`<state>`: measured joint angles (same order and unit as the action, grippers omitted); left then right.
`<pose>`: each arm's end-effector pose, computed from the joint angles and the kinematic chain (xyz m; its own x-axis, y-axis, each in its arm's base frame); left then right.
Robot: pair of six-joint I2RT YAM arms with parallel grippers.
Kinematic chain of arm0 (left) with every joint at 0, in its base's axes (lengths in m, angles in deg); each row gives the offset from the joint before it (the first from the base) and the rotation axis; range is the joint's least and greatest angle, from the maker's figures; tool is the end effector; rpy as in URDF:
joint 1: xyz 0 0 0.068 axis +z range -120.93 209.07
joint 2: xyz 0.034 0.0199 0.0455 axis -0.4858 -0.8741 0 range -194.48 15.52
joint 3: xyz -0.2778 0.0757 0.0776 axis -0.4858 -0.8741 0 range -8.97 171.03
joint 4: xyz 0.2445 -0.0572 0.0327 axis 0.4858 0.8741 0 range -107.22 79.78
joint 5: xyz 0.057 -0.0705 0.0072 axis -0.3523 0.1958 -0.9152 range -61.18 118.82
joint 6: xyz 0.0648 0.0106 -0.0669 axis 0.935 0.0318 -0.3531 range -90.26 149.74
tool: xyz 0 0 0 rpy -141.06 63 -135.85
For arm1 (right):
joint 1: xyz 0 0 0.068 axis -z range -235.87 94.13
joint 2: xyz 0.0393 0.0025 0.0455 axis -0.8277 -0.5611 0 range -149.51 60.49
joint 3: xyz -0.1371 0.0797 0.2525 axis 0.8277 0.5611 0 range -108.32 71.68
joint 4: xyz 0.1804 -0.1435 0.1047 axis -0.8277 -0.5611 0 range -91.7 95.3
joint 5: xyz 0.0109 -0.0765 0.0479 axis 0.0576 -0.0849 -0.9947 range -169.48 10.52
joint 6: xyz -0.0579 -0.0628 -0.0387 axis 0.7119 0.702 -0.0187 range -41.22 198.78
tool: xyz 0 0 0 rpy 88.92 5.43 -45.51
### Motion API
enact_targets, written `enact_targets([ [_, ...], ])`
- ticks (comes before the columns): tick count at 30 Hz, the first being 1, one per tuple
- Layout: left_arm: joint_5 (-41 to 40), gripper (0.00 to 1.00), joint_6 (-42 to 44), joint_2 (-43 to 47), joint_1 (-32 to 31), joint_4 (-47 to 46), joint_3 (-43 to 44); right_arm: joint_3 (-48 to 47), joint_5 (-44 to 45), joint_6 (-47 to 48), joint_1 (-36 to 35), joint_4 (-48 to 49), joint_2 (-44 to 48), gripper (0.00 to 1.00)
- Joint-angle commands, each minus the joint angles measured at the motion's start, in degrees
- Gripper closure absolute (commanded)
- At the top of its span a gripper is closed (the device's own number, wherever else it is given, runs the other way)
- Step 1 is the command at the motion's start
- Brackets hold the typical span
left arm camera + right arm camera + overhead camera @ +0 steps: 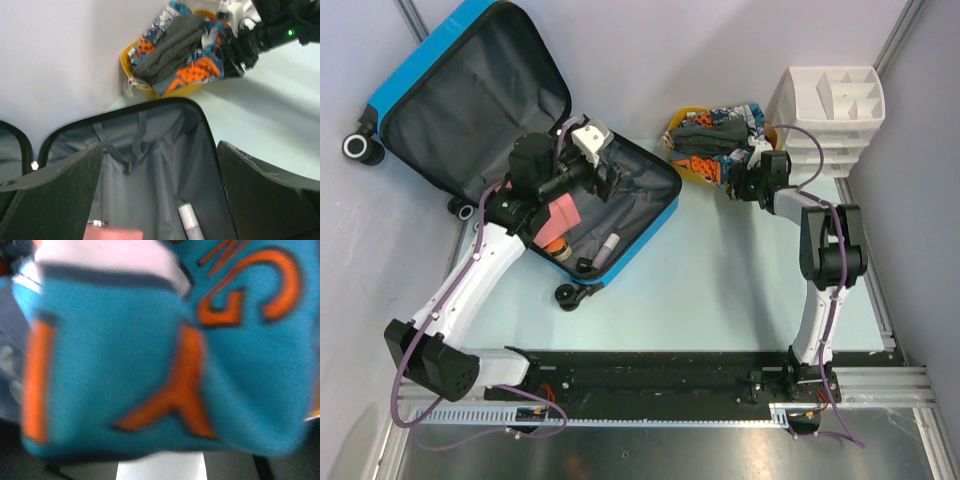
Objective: Open, take out, and arrange the luggage
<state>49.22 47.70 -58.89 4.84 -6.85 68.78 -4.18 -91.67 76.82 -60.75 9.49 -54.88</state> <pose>0.2856 -0.1609 0.4479 0.1097 0.2675 -0.9573 0.7004 0.6625 0.2654 0.4892 0.0598 0.1812 -0.5843 -0.0163 -0.8113 -0.2351 0.9603 0.1499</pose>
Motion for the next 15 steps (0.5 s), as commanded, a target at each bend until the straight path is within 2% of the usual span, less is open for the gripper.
enact_targets([
  [1, 1.0, 0.0, -4.2, 2.7, 2.7, 4.8, -2.9, -10.3, 2.3, 1.8, -0.2, 12.5, -5.7, 0.41],
  [6, -0.6, 0.0, -1.8, 2.8, 4.7, 9.6, -3.0, -21.4, -0.2, -0.2, -0.3, 13.1, -15.2, 0.41],
  [9, 0.3, 0.0, -4.8, 2.4, 8.0, 10.5, -3.0, -26.6, 0.8, 0.3, -0.7, 12.8, -17.2, 0.39],
  [12, 0.3, 0.0, -6.9, 2.7, 11.4, 10.5, -3.4, -27.6, -0.4, 1.5, -0.5, 9.7, -15.3, 0.39],
  [15, -2.5, 0.0, -9.7, 3.5, 12.6, 11.7, -3.0, -23.0, -3.5, 1.8, 0.1, 3.7, -8.6, 0.36],
])
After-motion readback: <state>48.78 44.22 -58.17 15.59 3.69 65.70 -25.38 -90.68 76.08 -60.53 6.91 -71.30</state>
